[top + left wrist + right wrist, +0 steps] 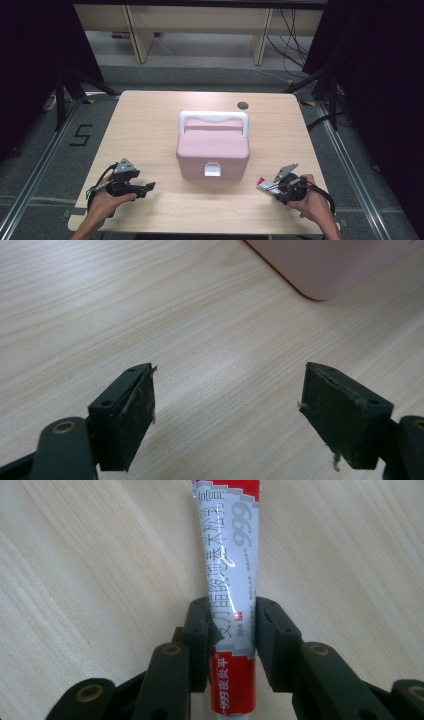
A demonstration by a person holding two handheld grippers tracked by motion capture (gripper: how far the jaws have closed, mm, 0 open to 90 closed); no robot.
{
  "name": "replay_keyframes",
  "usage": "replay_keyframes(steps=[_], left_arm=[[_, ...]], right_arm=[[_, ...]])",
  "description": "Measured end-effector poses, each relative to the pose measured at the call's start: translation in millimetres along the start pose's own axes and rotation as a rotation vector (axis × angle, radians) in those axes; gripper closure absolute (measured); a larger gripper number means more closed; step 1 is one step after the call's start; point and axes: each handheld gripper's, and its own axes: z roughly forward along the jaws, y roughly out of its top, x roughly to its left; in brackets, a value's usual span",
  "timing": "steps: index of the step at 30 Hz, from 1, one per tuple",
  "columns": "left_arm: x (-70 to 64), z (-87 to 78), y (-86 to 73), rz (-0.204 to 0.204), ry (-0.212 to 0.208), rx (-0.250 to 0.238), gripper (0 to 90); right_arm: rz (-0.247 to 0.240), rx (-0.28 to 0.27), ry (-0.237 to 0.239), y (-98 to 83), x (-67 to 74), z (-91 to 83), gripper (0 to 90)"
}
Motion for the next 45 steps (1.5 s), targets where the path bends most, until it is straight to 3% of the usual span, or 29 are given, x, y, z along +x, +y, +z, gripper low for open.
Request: replay_keyframes(steps=[9,16,23,27,28,29,32,33,35,36,38,39,41,45], left_arm=[[0.6,-0.1,0.8,0.005,-0.004,0.015,21.0],[0.1,-0.3,0.7,-0.003,0.001,-0.008,21.0],[-0.6,-1.3,3.6,-0.002,-0.009,-0.017,21.0],[0.8,0.0,5.2,-0.008,-0.013,-0.004,21.0],[2.2,-0.1,6.3,-0.007,-0.021,-0.013,21.0],[2.7,-1.1,7.8,-0.016,-0.021,-0.025,21.0],[5.6,-5.2,12.5,-0.030,-0.019,-0.043,21.0],[6.6,-6.7,14.5,-0.040,-0.028,-0.046,21.0],[9.2,-10.1,18.9,-0.040,-0.033,-0.055,21.1],[10.5,-11.9,22.3,-0.035,-0.041,-0.063,21.5],[11.9,-13.4,24.9,-0.027,-0.056,-0.054,21.6],[11.8,-14.0,29.2,-0.022,-0.062,-0.059,21.6],[12.8,-15.0,31.7,0.001,-0.074,-0.043,21.6],[11.5,-14.2,43.4,0.014,-0.099,-0.032,21.7]], right_arm=[[0.002,-0.001,0.007,-0.8,-0.4,2.7,69.5],[0.003,-0.002,0.006,-1.2,-1.3,2.7,69.5],[0.053,-0.012,0.021,-3.0,-1.1,1.5,65.2],[0.047,-0.026,0.010,-3.7,-3.3,0.4,62.6],[0.079,-0.026,0.011,-3.9,-0.8,-0.8,61.6],[0.061,-0.042,0.006,-4.0,-3.1,-2.2,60.1],[0.104,-0.113,-0.026,-2.8,-2.5,-8.1,51.9],[0.104,-0.113,-0.026,-2.8,-2.5,-8.1,51.9],[0.105,-0.167,-0.050,-2.3,-2.7,-11.4,45.9],[0.149,-0.227,-0.053,-2.2,-1.5,-15.8,42.0],[0.156,-0.248,-0.057,-2.6,-0.7,-15.9,41.0],[0.194,-0.309,-0.071,-3.2,1.4,-15.8,38.2],[0.186,-0.322,-0.069,-3.2,0.7,-16.3,37.8],[0.233,-0.361,-0.061,-5.0,6.7,-14.0,35.6]])
